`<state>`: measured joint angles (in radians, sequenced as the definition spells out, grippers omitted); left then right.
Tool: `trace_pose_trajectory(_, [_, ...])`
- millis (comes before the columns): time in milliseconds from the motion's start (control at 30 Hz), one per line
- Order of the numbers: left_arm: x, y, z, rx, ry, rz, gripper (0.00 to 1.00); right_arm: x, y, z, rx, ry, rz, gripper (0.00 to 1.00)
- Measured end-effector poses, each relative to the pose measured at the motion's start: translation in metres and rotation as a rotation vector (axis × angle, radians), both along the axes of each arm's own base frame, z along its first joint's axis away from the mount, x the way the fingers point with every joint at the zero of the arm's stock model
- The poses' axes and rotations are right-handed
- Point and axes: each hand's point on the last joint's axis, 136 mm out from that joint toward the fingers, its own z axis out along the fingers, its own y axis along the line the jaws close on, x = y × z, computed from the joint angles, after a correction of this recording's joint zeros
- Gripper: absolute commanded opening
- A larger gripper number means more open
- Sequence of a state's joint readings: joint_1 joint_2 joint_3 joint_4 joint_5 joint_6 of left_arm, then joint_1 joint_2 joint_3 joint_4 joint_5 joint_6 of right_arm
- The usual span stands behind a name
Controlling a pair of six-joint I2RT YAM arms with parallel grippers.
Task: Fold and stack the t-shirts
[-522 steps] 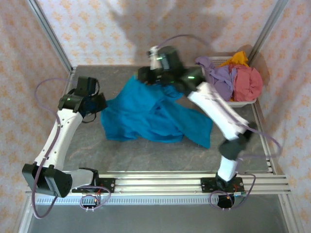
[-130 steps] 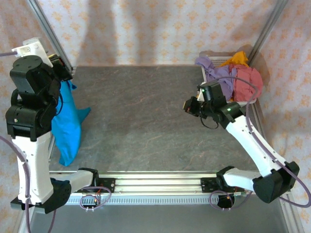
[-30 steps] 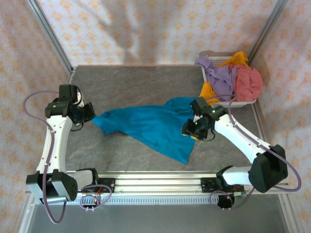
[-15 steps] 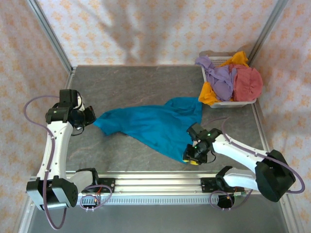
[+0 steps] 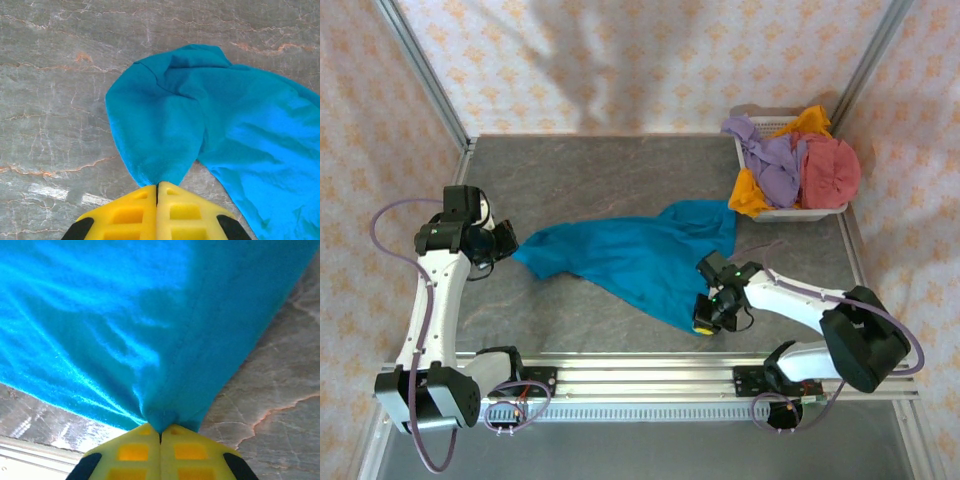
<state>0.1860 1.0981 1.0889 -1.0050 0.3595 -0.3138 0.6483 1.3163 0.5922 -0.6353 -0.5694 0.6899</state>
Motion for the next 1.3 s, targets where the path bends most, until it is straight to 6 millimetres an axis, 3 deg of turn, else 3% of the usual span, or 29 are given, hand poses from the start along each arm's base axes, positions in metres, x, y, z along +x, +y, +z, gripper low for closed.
trace_pose_trajectory(133, [0.001, 0.000, 0.003, 0.001, -0.009, 0.000, 0.00, 0.010, -0.001, 0.016, -0.016, -0.051, -0.001, 0.00])
trace_pose_trajectory(233, [0.010, 0.002, 0.026, 0.012, -0.065, 0.000, 0.00, 0.034, 0.003, 0.062, 0.011, -0.197, -0.016, 0.00])
trace_pose_trajectory(400, [0.038, 0.007, 0.117, 0.052, -0.288, 0.002, 0.00, 0.090, 0.003, 0.202, 0.096, -0.605, -0.079, 0.00])
trace_pose_trajectory(500, [0.051, 0.010, 0.177, 0.082, -0.456, 0.005, 0.00, 0.111, -0.006, 0.280, 0.115, -0.819, -0.115, 0.00])
trace_pose_trajectory(600, [0.058, 0.013, 0.224, 0.108, -0.611, 0.021, 0.00, 0.121, -0.015, 0.347, 0.130, -0.997, -0.133, 0.00])
trace_pose_trajectory(800, [0.053, 0.020, 0.317, 0.157, -0.889, 0.084, 0.00, 0.123, -0.026, 0.452, 0.177, -1.264, -0.136, 0.00])
trace_pose_trajectory(967, [0.028, 0.026, 0.394, 0.199, -1.116, 0.154, 0.00, 0.109, -0.037, 0.506, 0.214, -1.413, -0.128, 0.00])
trace_pose_trajectory(1100, [0.002, 0.029, 0.435, 0.234, -1.235, 0.198, 0.00, 0.096, -0.046, 0.532, 0.237, -1.494, -0.123, 0.00])
trace_pose_trajectory(1300, [-0.038, 0.030, 0.462, 0.266, -1.336, 0.243, 0.00, 0.073, -0.054, 0.553, 0.296, -1.558, -0.104, 0.00])
